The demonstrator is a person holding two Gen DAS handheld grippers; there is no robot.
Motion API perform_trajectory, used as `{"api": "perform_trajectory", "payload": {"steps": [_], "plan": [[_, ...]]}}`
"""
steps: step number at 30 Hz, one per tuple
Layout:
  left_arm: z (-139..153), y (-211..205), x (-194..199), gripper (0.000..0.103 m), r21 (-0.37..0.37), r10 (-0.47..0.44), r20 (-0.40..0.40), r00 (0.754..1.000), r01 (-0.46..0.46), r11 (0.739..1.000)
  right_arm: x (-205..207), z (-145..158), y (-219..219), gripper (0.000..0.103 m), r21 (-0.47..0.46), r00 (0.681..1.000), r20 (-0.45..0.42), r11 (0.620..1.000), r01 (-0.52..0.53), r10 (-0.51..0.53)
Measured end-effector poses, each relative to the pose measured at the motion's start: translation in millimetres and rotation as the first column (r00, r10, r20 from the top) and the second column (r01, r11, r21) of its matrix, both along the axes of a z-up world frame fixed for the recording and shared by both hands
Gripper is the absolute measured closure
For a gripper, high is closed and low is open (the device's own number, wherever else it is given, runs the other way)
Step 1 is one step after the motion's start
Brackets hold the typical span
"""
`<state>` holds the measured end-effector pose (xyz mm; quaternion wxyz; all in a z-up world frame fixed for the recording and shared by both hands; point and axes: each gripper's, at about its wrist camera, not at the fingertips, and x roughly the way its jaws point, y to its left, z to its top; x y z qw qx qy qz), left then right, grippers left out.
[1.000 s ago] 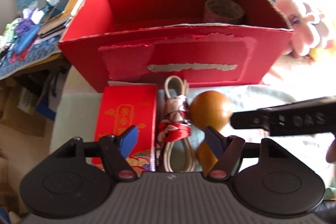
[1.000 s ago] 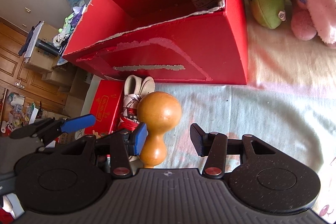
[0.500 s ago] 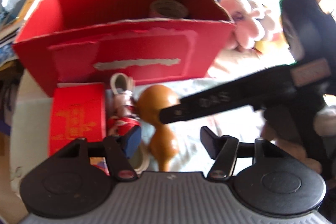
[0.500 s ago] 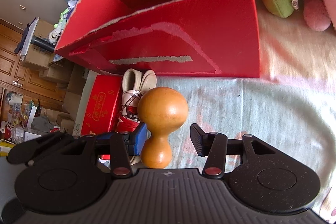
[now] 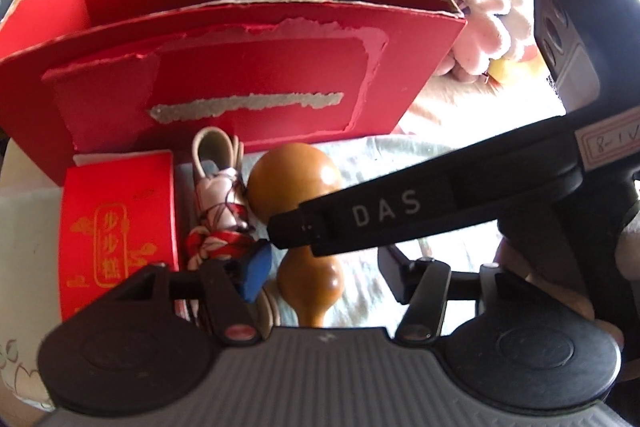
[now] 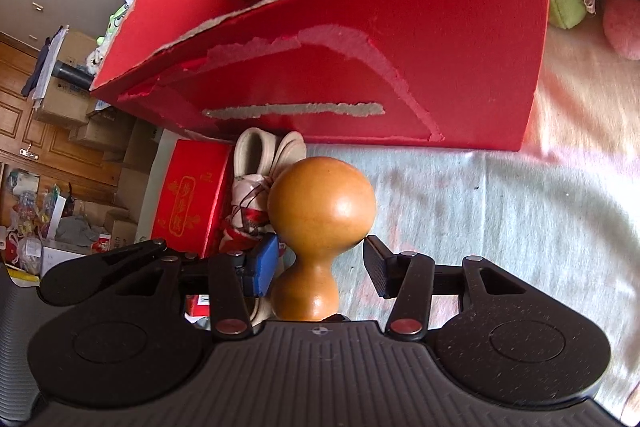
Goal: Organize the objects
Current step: 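Reach the right gripper to the wooden gourd-shaped stamp and grasp its neck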
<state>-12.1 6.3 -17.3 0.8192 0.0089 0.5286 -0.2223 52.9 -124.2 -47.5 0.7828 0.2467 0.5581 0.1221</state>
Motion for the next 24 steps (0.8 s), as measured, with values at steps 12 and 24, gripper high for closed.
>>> {"api": "perform_trajectory", "payload": {"steps": [12,24], "plan": [[0.8,-17.4,5.5,0.034,0.006,-0.115,0.016,0.993,0.115,0.993,-12.5,-3.3,-34.9,0.070,0.049,0.998,-0.002,0.996,0.069,-0.069],[-13.4,-29.8,18.2,0.028,0.031,-0.116,0.007,0.993,0.116,0.993,-6.2,-2.0,-46.8,0.059,0.066,0.999,-0.002,0.997,0.048,-0.048]]}}
